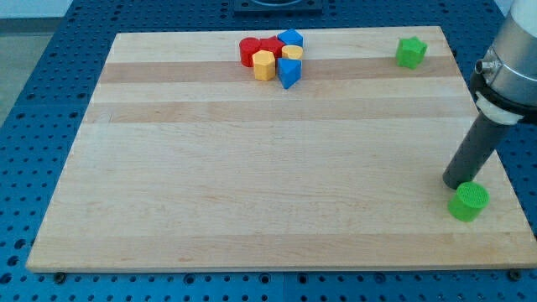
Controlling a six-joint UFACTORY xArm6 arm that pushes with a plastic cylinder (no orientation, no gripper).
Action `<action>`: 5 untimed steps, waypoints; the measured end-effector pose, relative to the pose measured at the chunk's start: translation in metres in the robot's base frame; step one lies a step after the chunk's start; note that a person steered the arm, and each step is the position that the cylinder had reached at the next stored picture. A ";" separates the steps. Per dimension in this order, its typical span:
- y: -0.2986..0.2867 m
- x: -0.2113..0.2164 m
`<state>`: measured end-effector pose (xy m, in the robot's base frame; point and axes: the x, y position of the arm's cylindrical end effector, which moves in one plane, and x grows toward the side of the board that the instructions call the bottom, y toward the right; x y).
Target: Move the green circle to the bottom right of the board
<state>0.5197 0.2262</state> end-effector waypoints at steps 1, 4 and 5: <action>0.000 0.007; 0.000 0.021; 0.000 0.019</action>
